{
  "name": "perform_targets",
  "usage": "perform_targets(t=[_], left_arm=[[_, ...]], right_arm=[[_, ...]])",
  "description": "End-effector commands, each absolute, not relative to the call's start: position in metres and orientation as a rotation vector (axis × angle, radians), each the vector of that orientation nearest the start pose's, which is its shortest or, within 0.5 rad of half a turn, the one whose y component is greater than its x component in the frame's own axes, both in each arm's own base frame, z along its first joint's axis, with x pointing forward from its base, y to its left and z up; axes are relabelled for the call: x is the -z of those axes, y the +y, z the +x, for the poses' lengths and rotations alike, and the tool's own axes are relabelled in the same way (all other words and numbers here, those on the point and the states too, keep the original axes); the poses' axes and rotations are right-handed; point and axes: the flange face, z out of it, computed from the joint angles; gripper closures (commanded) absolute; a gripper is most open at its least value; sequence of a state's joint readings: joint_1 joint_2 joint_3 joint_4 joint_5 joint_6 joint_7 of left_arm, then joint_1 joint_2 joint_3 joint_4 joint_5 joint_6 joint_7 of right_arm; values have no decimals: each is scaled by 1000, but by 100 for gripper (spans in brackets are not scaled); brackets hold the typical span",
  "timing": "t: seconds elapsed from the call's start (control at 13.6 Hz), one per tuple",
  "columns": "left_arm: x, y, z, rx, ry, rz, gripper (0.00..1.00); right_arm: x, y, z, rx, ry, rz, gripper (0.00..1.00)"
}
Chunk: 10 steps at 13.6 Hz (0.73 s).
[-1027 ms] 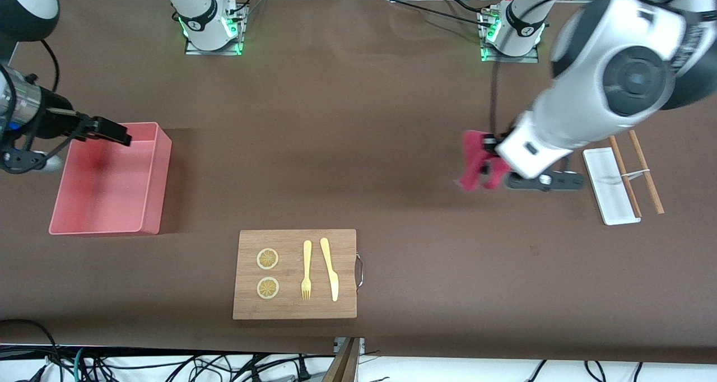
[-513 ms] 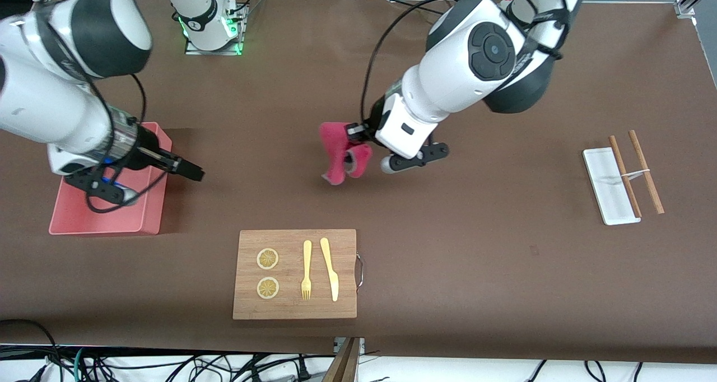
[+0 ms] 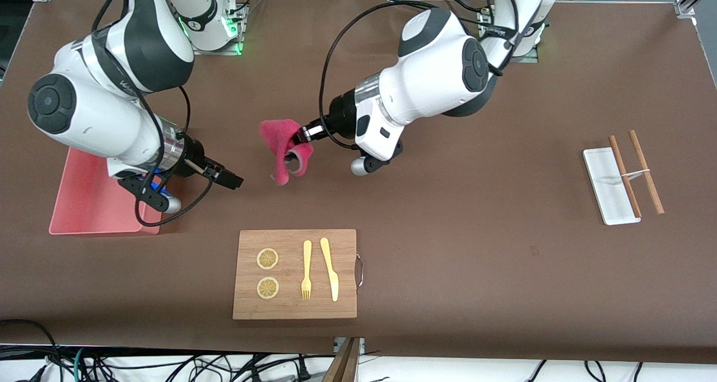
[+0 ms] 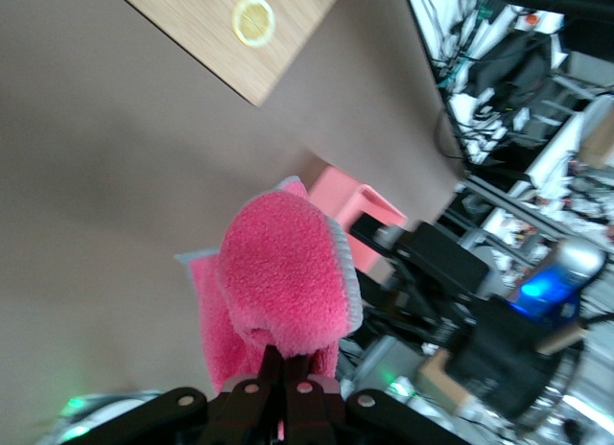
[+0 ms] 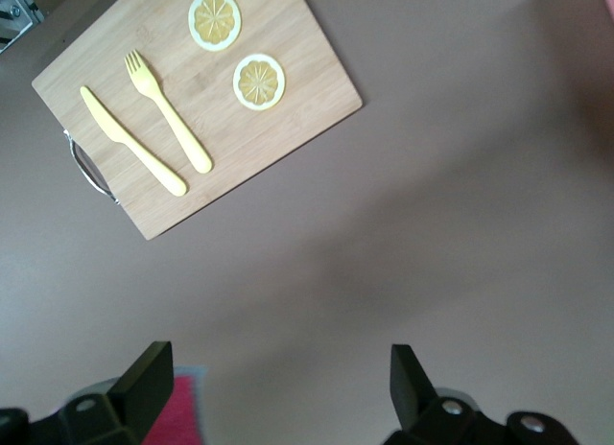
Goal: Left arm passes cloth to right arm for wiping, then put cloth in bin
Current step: 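Carry the cloth with the left gripper while the right gripper approaches, then grasp the hanging cloth edge with the right gripper below the left gripper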
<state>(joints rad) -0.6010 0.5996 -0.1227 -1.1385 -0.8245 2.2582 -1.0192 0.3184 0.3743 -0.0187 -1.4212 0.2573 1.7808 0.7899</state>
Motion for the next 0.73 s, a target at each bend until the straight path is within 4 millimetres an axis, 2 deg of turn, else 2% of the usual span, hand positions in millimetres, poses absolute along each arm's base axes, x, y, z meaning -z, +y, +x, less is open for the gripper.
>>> perform_targets(t=[0.0, 0.66], left_arm=[[-527, -514, 584, 393, 823, 1980, 100], [-527, -513, 585, 394, 826, 1974, 100]], right_arm=[[-488, 232, 633, -251, 847, -2747, 0], [-485, 237, 636, -313, 904, -2626, 0]])
